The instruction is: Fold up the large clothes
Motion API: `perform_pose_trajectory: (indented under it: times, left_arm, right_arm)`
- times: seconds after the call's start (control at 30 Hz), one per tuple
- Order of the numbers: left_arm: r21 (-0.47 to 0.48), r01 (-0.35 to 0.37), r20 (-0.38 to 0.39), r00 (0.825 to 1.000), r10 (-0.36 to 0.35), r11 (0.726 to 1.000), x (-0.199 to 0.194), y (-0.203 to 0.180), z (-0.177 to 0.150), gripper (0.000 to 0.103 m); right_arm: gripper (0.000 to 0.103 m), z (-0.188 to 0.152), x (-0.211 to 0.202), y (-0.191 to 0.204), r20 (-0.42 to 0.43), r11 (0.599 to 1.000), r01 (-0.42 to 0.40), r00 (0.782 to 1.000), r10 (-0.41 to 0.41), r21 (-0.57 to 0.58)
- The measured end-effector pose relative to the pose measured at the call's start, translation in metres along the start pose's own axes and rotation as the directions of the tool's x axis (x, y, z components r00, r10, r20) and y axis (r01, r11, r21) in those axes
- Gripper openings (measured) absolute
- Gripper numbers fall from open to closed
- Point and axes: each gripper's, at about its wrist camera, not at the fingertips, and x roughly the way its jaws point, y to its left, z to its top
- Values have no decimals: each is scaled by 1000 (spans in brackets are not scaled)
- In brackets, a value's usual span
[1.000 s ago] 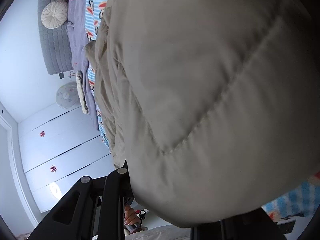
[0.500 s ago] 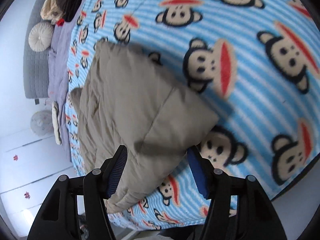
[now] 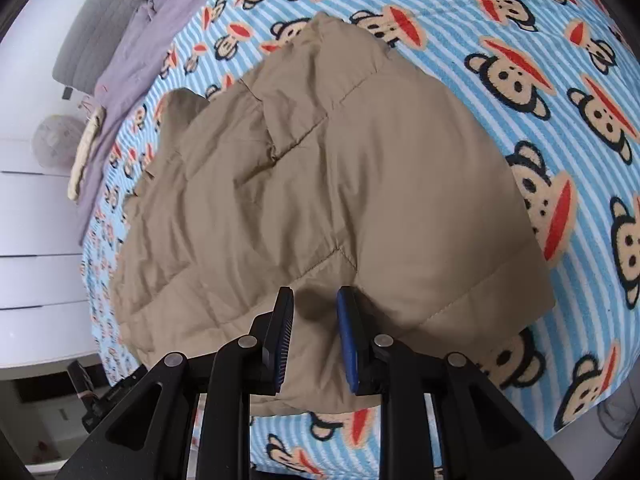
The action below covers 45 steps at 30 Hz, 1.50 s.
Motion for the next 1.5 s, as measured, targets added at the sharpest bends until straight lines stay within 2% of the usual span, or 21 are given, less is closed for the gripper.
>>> perform_pose_trajectory:
  times: [0.13, 0.4, 0.43, 0.5, 0.53, 0.63, 0.9, 0.93, 1.03, 1.27, 1.37, 1.5]
  left_arm:
    - [39, -53, 44, 998, 51, 998, -18, -14, 3, 30]
    - [16, -54, 126, 991, 51, 998, -62, -48, -6, 31]
    - [14, -61, 131, 990, 58, 998, -65, -52, -9, 33]
    - [-3, -61, 151, 987, 60, 998, -72, -58, -17, 97]
    - [-10, -66, 174, 982, 66, 998, -77, -60, -21, 103]
    - [2, -67, 205, 977, 66, 998, -84, -63, -28, 103]
    - [61, -24, 186, 983, 12, 998, -84, -45, -20, 103]
    - [66, -32, 184, 983, 19, 997, -84, -39, -19, 103]
    - [94, -46, 160, 987, 31, 994, -79, -23, -16, 103]
    - [127, -14, 114, 993, -1, 992, -70, 6, -17, 103]
    - [146, 13, 92, 995, -27, 989, -61, 15, -17, 103]
    - [172, 48, 59, 997, -59, 984, -49, 21, -18, 103]
  right_arm:
    - [24, 8, 9, -7, -21, 1000, -15, 1000, 16, 25]
    - [25, 14, 7, -12, -55, 999, -51, 997, 50, -7]
    - [25, 14, 7, -12, -58, 998, -55, 997, 54, -12]
    - [25, 15, 8, -13, -69, 998, -62, 996, 60, -23]
    - [25, 16, 7, -13, -75, 998, -63, 995, 61, -25]
    - [26, 16, 3, -10, -76, 998, -60, 995, 58, -23]
    - [26, -9, -7, 15, -9, 1000, -22, 1000, 22, -3]
    - [28, -15, -8, 21, -5, 1000, -24, 1000, 24, -6]
    - [49, -37, -7, 38, 8, 1000, -9, 1000, 9, -19]
    - [52, -77, 11, 77, -10, 999, -21, 1000, 20, -29]
    - [61, -90, 17, 92, -6, 999, -13, 1000, 13, -40]
    - [61, -106, 22, 103, -3, 1000, 11, 1000, -11, -26]
